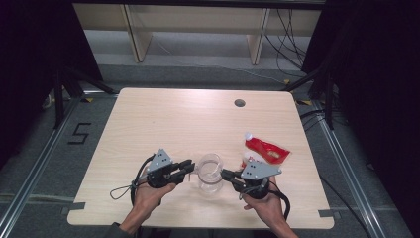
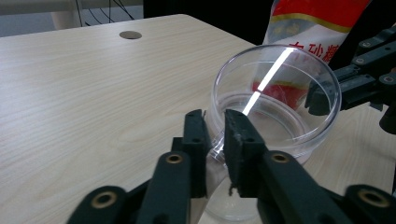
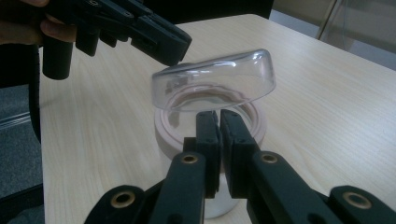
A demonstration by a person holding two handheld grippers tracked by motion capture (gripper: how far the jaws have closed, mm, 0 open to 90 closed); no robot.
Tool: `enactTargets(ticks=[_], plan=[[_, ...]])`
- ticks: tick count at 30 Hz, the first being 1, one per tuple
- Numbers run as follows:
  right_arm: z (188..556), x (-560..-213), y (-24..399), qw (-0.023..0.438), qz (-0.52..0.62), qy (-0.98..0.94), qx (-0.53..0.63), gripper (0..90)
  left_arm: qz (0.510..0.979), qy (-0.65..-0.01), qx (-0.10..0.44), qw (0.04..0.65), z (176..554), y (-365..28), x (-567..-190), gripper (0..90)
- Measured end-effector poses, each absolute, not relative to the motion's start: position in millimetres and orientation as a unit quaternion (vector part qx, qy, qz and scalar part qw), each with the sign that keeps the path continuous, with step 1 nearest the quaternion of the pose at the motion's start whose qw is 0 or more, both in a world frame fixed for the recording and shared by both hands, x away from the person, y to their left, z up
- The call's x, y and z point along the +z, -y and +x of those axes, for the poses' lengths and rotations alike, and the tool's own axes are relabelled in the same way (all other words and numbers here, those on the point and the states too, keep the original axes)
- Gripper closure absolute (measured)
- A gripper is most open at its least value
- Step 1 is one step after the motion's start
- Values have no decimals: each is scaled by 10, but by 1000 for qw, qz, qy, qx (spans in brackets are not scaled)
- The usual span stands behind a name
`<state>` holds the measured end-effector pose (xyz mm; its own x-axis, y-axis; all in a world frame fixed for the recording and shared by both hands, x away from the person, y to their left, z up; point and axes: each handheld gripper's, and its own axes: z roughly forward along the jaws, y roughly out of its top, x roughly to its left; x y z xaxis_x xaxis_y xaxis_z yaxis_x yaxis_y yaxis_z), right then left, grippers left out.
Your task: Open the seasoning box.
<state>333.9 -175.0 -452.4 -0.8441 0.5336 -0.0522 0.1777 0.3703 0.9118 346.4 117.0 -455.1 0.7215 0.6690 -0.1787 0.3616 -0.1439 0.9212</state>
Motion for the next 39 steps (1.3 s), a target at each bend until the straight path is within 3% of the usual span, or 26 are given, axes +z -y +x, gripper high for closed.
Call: enactTargets(ticks=[5, 10, 18, 39], plan=[[3333, -4508, 1737, 169, 220, -811, 515, 866, 748, -353, 147, 542, 3407, -1266, -4546, 575], [3332, -4457, 1706, 174, 216, -808, 520, 864, 783, -325, 156, 507, 3304, -1264, -4607, 408], [3322, -4402, 1600, 176, 203, -807, 525, 862, 802, -341, 152, 466, 3246, -1278, -4787, 272], [3332, -4325, 1440, 175, 180, -809, 531, 860, 805, -359, 136, 453, 3181, -1347, -4912, 248]])
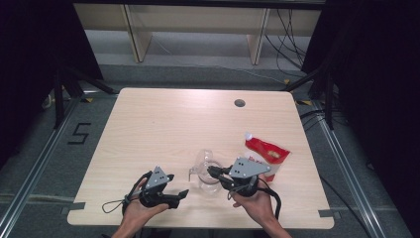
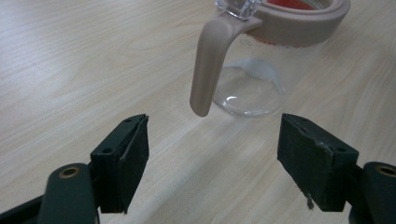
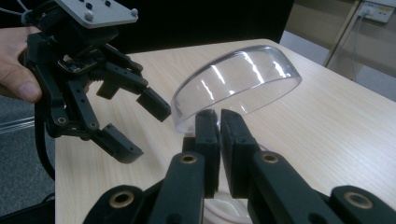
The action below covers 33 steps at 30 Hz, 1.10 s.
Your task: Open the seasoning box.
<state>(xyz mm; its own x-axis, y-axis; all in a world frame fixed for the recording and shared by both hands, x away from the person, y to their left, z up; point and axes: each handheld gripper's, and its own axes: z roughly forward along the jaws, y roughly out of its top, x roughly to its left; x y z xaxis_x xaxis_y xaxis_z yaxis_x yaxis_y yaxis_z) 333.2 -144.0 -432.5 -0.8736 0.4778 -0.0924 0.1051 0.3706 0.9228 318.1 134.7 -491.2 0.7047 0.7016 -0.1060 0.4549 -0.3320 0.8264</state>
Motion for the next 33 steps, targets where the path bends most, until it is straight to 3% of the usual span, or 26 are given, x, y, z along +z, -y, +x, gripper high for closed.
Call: enactTargets(ticks=[33], plan=[[3331, -4328, 1178, 162, 156, -817, 531, 861, 815, -354, 151, 433, 3192, -1412, -4976, 243]])
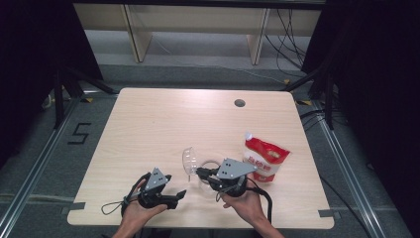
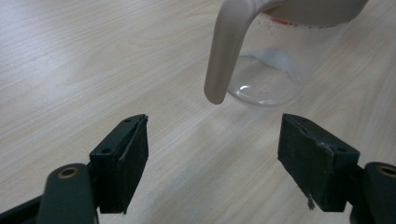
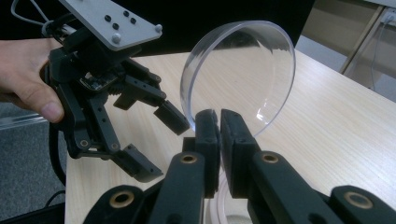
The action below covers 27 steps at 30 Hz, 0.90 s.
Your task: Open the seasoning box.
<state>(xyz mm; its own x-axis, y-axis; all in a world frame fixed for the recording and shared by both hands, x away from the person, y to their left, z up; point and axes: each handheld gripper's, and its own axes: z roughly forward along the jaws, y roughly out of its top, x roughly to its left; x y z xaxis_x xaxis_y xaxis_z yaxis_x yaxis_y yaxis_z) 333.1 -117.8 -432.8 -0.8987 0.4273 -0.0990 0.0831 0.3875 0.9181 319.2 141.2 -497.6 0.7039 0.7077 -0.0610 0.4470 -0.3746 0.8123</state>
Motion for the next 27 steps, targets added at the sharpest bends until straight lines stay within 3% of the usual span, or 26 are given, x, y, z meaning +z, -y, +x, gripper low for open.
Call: enactTargets(ticks=[13, 27], plan=[[3290, -4304, 1443, 167, 176, -802, 545, 781, 798, -375, 137, 450, 3164, -1382, -4986, 229], [3240, -4310, 1741, 196, 221, -786, 543, 532, 814, -358, 138, 436, 3105, -1359, -4967, 196]])
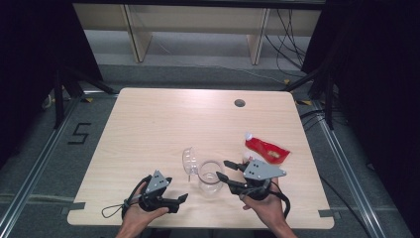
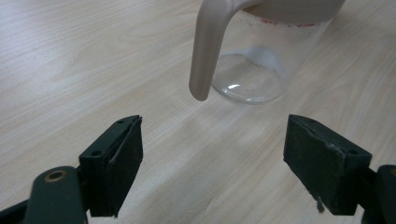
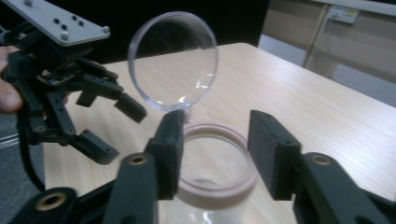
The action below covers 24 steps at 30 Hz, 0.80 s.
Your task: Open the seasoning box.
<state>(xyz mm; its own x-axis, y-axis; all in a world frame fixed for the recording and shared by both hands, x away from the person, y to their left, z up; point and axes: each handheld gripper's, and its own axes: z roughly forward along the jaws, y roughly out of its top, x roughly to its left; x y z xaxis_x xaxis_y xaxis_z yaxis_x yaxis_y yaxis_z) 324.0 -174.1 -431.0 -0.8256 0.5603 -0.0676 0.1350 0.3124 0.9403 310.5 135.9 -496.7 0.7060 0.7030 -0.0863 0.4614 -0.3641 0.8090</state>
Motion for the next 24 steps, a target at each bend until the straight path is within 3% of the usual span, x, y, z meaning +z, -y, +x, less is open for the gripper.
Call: enactTargets(ticks=[7, 24], plan=[[3164, -4348, 1991, 235, 234, -782, 527, 444, 808, -363, 123, 448, 3076, -1299, -4994, 169], [2997, -4515, 2353, 211, 269, -791, 507, 330, 814, -352, 122, 446, 3075, -1306, -4990, 167]])
